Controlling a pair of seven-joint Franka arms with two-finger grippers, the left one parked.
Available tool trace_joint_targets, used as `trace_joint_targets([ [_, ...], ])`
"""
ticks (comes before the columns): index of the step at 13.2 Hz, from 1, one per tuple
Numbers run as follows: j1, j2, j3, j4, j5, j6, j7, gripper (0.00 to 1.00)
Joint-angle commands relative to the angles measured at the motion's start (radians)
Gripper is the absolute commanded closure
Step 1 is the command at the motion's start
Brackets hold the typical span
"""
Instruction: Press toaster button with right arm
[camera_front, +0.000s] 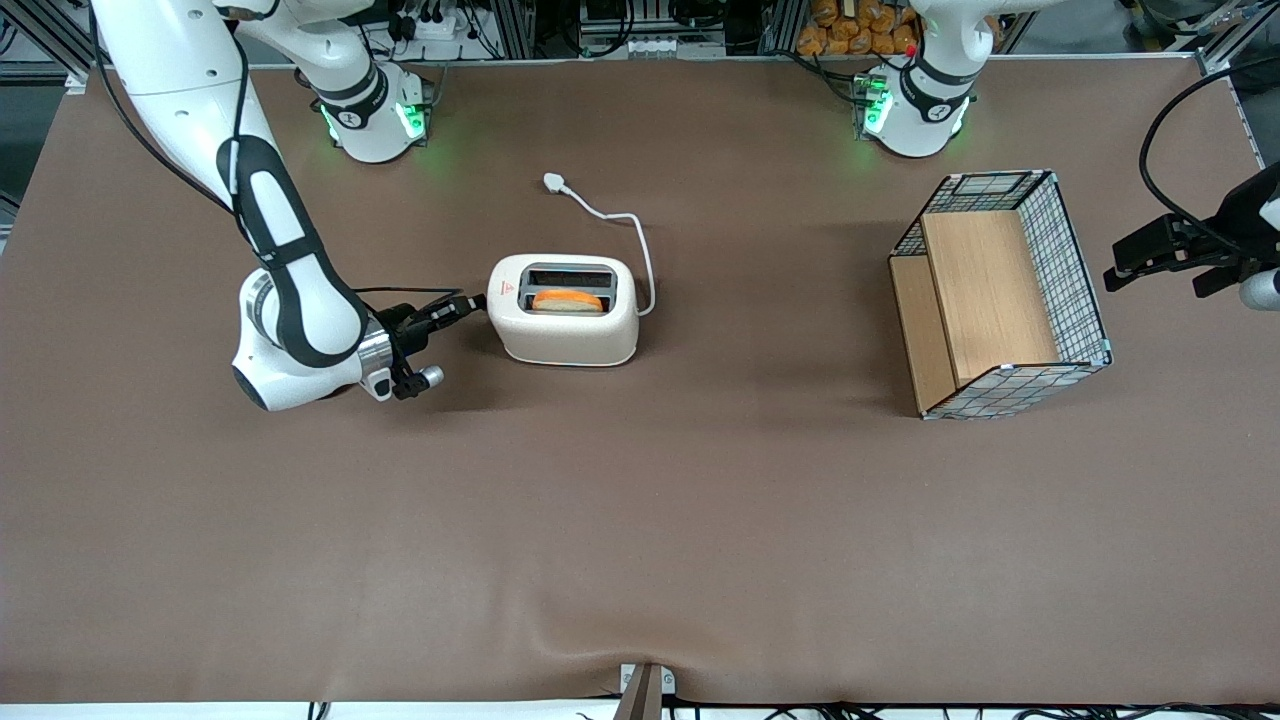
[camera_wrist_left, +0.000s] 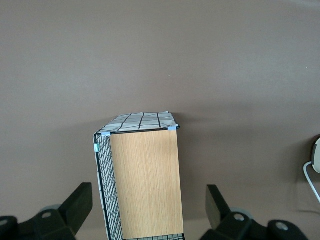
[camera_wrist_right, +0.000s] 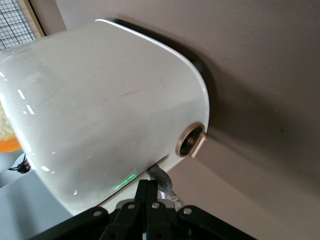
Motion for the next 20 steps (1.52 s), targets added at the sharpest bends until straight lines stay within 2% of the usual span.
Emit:
trace_joint_targets([
  [1, 0.003, 0.05, 0.001, -0.007, 0.027, 0.04, -0.066, 1.0],
  [10, 0.016, 0.063, -0.001, 0.004, 0.029, 0.071, -0.069, 1.0],
  [14, 0.0, 0.011, -0.01, 0.051, 0.013, 0.002, 0.03, 1.0],
  [16, -0.02, 0.001, -0.016, 0.109, -0.014, -0.041, 0.09, 1.0],
  [17, -0.026, 0.001, -0.022, 0.149, -0.055, -0.058, 0.112, 0.72],
  [18, -0.029, 0.0, -0.025, 0.178, -0.085, -0.061, 0.12, 0.11],
  [19, -0.042, -0.002, -0.036, 0.209, -0.095, -0.064, 0.121, 0.0],
  [20, -0.046, -0.002, -0.045, 0.253, -0.115, -0.091, 0.123, 0.0],
])
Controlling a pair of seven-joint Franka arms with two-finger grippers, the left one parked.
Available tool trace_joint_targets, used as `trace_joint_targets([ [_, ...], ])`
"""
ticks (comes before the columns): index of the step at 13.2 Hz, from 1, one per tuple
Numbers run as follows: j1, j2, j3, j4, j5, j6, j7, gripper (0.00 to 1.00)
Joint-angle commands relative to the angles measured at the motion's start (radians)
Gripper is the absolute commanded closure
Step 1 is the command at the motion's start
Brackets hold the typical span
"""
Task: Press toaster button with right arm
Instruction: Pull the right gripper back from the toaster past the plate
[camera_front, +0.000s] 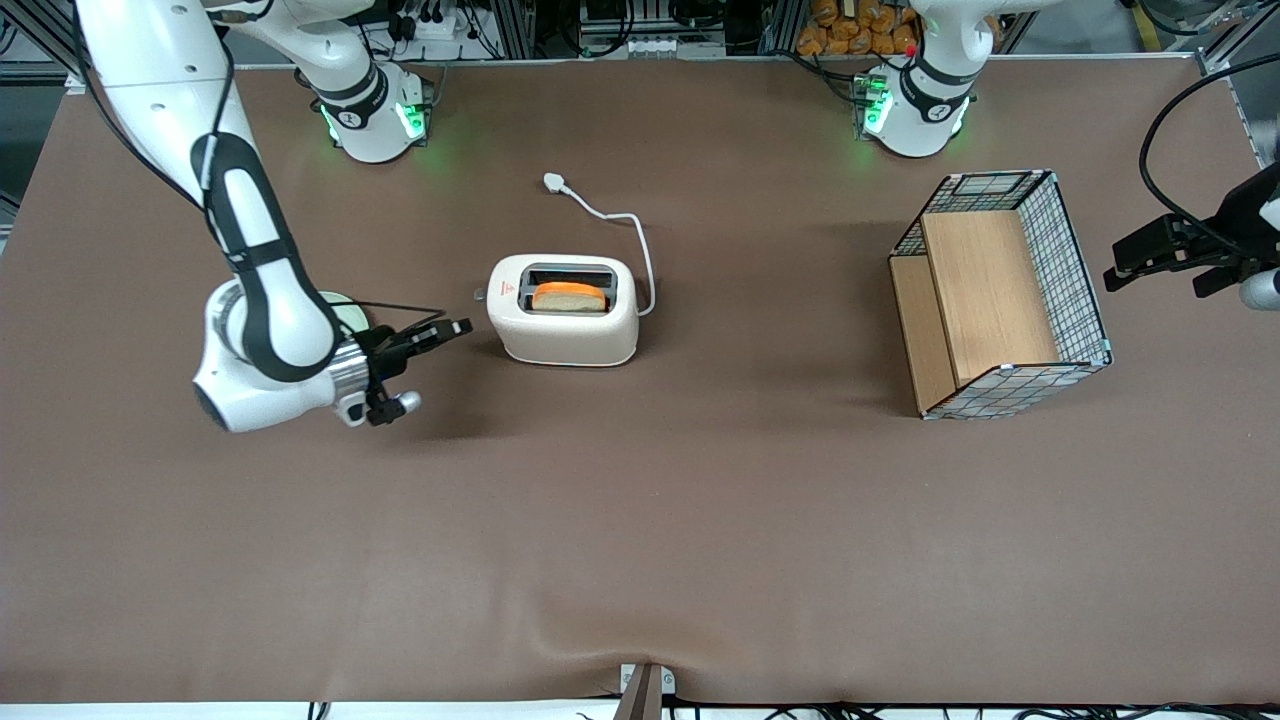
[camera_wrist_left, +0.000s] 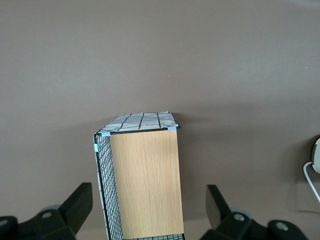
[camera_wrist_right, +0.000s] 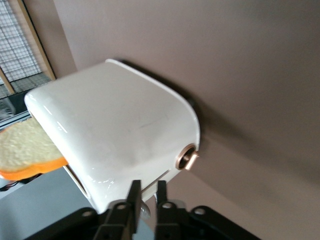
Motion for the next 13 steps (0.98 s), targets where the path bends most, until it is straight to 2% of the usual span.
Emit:
trace_joint_targets([
  [1, -0.023, -0.008, -0.013, 0.12, -0.086, -0.065, 0.052, 0.0],
  [3, -0.026, -0.023, -0.031, 0.194, -0.217, -0.069, 0.091, 0.0],
  [4, -0.03, -0.043, -0.047, 0.202, -0.258, -0.068, 0.091, 0.0],
  [7, -0.03, -0.12, -0.113, 0.2, -0.356, -0.056, 0.094, 0.0],
  [9, -0.029, -0.179, -0.156, 0.199, -0.399, -0.037, 0.092, 0.0],
  [11, -0.094, -0.288, -0.128, 0.156, -0.508, 0.025, 0.098, 0.0],
  [13, -0.141, -0.382, -0.096, 0.122, -0.564, 0.003, 0.155, 0.0],
])
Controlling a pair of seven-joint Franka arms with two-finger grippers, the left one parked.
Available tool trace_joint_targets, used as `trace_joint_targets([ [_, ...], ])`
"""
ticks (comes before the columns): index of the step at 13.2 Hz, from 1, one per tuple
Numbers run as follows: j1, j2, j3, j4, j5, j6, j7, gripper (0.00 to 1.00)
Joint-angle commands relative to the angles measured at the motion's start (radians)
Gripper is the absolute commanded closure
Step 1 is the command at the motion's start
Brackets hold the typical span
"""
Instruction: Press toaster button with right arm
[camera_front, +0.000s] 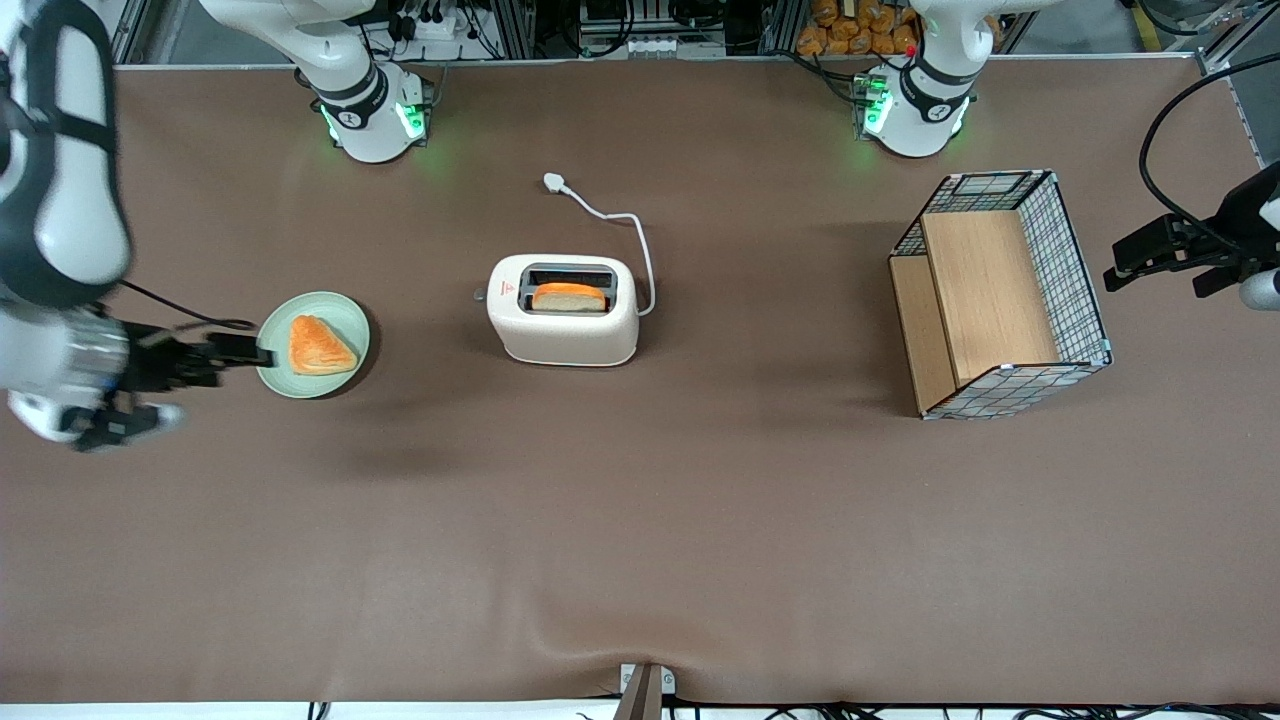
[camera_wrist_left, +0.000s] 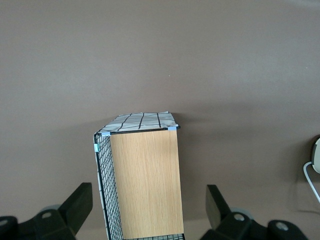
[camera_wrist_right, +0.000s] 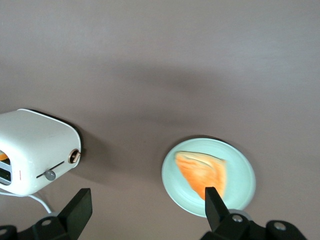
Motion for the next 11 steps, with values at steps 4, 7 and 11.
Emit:
trace_joint_targets([
  [4, -0.199, -0.254, 0.266, -0.085, -0.204, -0.096, 0.299, 0.0],
  [7, -0.183, -0.306, 0.274, -0.083, -0.214, -0.127, 0.375, 0.0],
  [11, -0.147, -0.315, 0.252, -0.03, -0.258, -0.182, 0.439, 0.0],
])
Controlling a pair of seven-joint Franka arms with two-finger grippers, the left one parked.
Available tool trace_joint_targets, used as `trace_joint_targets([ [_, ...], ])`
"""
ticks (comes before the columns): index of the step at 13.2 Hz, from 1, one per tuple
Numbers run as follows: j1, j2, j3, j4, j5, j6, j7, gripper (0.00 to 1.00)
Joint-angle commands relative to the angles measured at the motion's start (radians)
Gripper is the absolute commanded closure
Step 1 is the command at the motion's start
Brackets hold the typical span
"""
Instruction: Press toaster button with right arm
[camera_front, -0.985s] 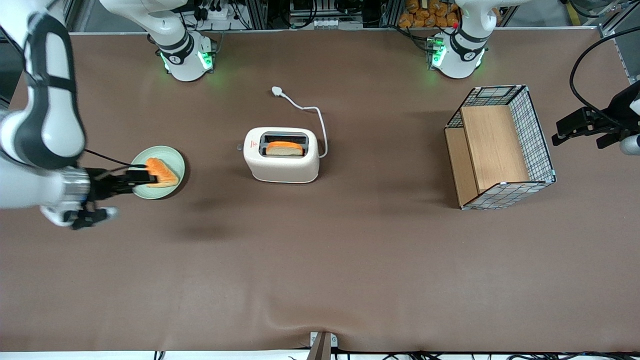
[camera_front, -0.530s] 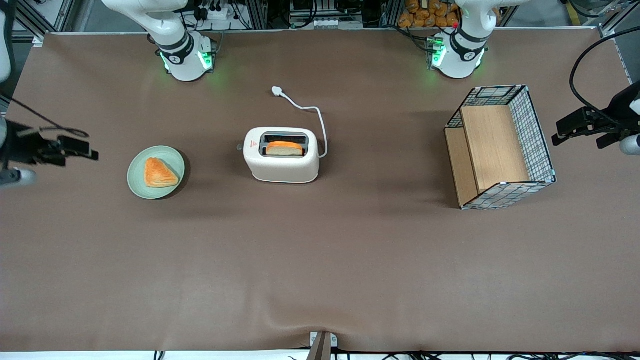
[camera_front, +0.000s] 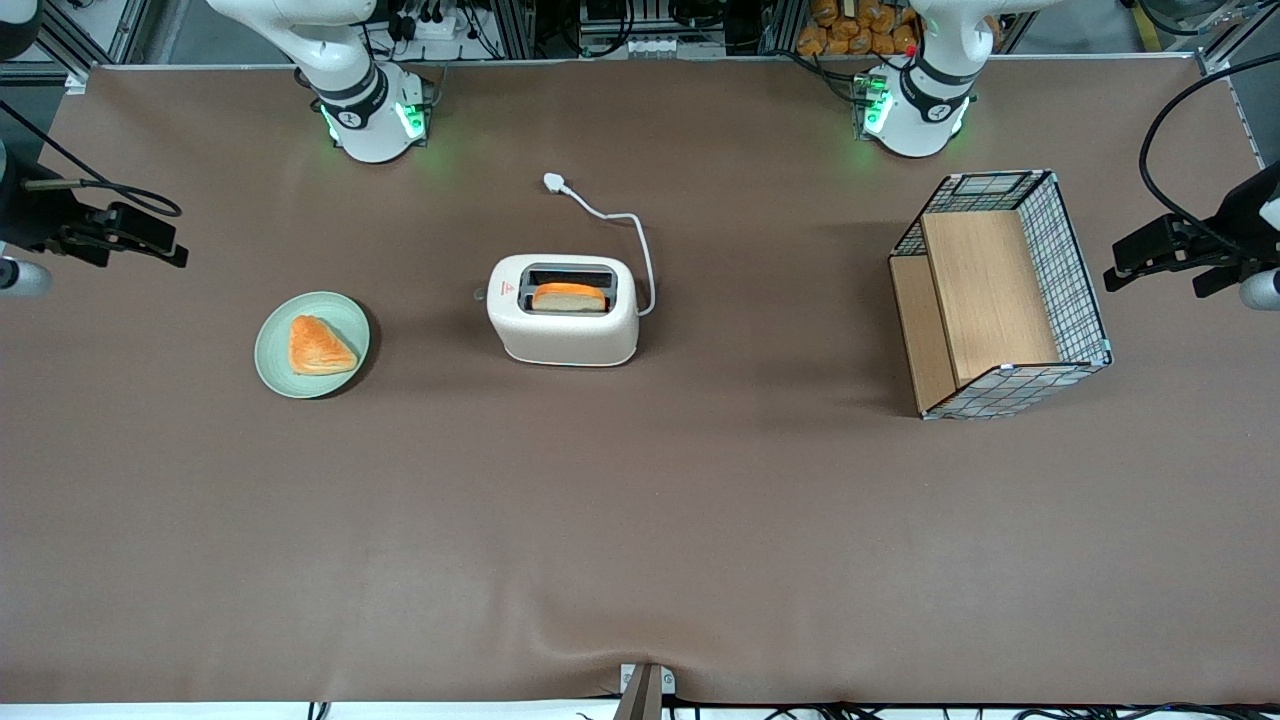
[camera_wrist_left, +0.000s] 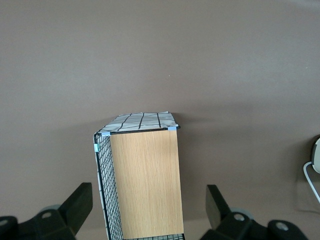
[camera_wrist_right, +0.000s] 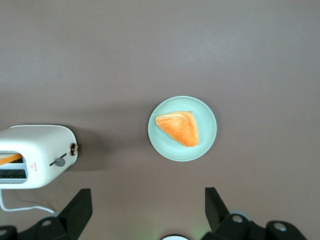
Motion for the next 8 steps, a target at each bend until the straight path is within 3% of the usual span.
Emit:
trace_joint_targets([
  [1, 0.048, -0.016, -0.04, 0.033, -0.032, -0.076, 0.058, 0.0],
  [8, 0.051, -0.01, -0.043, 0.066, -0.026, -0.094, 0.056, 0.0],
])
